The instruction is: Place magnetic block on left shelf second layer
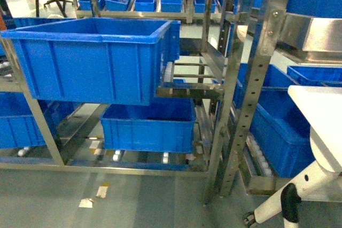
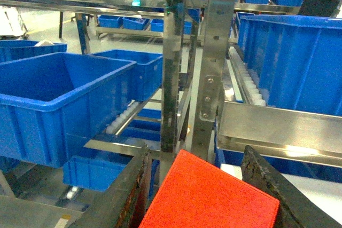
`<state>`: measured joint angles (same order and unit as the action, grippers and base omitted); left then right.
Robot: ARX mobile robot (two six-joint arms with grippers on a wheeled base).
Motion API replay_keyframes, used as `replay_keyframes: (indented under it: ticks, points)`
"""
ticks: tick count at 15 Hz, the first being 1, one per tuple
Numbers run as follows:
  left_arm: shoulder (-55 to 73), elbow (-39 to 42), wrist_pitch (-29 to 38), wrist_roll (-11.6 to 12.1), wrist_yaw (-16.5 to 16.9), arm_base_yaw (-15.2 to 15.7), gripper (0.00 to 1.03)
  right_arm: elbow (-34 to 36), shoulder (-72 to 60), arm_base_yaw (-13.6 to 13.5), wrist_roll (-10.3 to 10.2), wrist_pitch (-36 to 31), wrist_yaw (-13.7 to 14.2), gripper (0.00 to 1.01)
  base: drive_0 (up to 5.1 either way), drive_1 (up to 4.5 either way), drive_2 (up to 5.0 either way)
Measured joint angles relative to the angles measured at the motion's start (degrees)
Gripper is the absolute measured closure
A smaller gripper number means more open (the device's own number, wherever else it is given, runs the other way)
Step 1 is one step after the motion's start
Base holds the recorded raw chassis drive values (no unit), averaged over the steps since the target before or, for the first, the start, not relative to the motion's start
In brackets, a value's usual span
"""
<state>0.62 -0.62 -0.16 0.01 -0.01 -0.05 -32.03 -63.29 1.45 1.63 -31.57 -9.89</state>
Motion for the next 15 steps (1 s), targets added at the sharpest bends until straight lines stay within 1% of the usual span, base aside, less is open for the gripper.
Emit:
replay_keyframes:
  ticks: [15]
  points:
    - [0.00, 0.00, -0.04, -0.02, -0.02, 0.00, 0.05, 0.00, 0.02, -0.02, 0.00, -0.11, -0.04, 0.57, -4.9, 2.51, 2.5]
